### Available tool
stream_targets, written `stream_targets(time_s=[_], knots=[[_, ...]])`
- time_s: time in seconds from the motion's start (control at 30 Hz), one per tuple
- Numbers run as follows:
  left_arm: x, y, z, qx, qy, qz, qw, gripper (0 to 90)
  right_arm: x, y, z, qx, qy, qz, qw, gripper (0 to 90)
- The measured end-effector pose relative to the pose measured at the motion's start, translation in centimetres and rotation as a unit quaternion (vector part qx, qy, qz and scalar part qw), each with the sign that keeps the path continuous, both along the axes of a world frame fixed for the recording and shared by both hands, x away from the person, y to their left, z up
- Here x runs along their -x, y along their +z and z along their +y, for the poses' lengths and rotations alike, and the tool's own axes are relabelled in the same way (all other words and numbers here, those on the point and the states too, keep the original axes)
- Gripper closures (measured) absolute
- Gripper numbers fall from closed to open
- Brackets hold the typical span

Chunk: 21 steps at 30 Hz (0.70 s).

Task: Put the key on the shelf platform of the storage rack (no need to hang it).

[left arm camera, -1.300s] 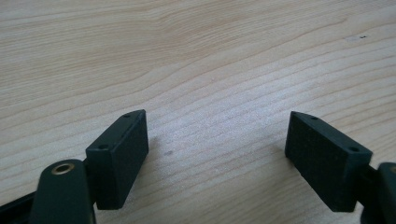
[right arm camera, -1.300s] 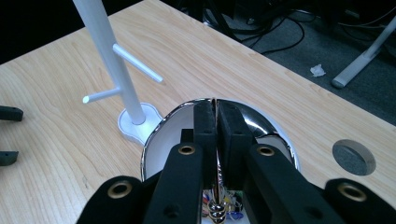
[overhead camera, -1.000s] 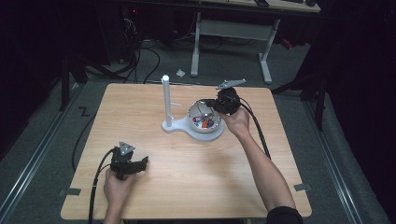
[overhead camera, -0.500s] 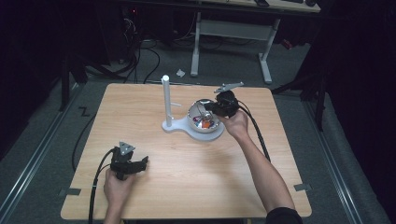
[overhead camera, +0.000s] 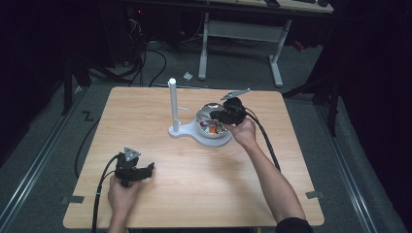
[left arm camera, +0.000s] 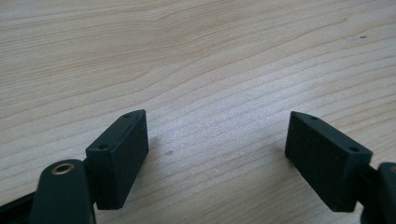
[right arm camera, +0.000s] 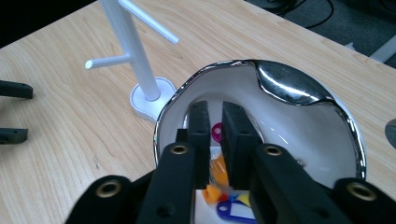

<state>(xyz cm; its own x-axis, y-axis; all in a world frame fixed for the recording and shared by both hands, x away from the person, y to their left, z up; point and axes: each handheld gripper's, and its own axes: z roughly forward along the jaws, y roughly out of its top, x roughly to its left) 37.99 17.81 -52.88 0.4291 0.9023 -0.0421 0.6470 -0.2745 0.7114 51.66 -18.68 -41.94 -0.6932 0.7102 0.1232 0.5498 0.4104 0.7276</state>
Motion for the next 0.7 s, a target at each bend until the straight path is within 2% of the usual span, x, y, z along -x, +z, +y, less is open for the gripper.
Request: stream_targets(time_s=[0.13, 0.17, 0.2, 0.27, 0.33, 0.53, 0.7], knots=[[0.0, 0.0, 0.0, 0.0, 0.0, 0.0, 1.0, 21.9, 0.2, 0.1, -0.2, -0.007, -0.002, 0.002, 1.0, 75.5], [0.0, 0.0, 0.0, 0.0, 0.0, 0.0, 1.0, 21.9, 0.3, 0.3, -0.5, -0.015, -0.006, 0.001, 0.9999, 70.0], [0.0, 0.0, 0.0, 0.0, 0.0, 0.0, 1.0, 21.9, 0.3, 0.3, -0.5, -0.015, -0.006, 0.001, 0.9999, 70.0], [0.0, 0.0, 0.0, 0.0, 0.0, 0.0, 1.0, 21.9, 0.7, 0.7, -1.2, -0.032, -0.018, 0.001, 0.9993, 64.3], [0.0, 0.0, 0.0, 0.0, 0.0, 0.0, 1.0, 21.8, 1.0, 1.0, -1.8, -0.037, -0.027, -0.007, 0.9989, 60.8], [0.0, 0.0, 0.0, 0.0, 0.0, 0.0, 1.0, 21.9, 2.1, 1.7, -4.1, -0.046, -0.055, -0.02, 0.9972, 54.9], [0.0, 0.0, 0.0, 0.0, 0.0, 0.0, 1.0, 21.9, 2.9, 2.1, -5.5, -0.051, -0.07, -0.03, 0.9958, 53.6]])
